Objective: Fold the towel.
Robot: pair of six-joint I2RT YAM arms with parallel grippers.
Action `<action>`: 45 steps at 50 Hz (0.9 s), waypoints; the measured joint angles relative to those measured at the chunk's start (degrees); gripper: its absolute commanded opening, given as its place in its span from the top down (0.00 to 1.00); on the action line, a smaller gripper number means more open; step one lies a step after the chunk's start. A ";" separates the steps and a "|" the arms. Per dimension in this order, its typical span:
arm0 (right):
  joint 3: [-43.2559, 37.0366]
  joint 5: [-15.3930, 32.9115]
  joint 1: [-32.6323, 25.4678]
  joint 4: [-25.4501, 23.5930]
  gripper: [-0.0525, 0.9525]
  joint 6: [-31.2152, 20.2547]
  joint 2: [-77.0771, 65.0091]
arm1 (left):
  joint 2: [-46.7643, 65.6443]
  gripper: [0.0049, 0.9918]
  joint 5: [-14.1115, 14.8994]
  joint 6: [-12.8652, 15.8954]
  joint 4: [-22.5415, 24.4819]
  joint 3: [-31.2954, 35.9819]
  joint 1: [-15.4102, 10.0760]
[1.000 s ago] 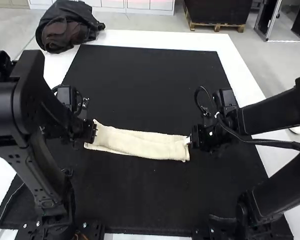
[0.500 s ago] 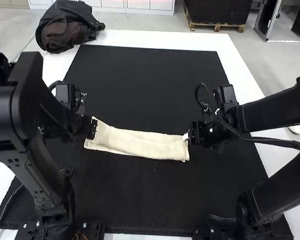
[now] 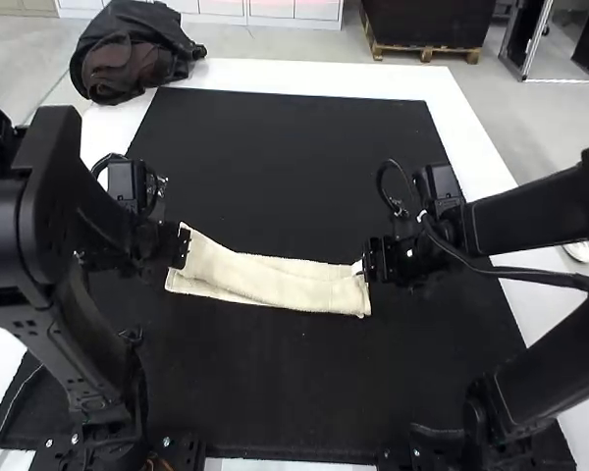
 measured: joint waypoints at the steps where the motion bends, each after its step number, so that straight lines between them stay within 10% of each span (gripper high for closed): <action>1: 0.00 0.04 0.13 0.17 0.06 0.00 0.35 | -0.02 0.02 0.04 -0.13 0.04 0.00 0.00; 45: 0.00 1.36 2.27 4.90 0.06 0.00 8.87 | -6.32 0.01 4.35 -4.46 2.03 -3.80 3.43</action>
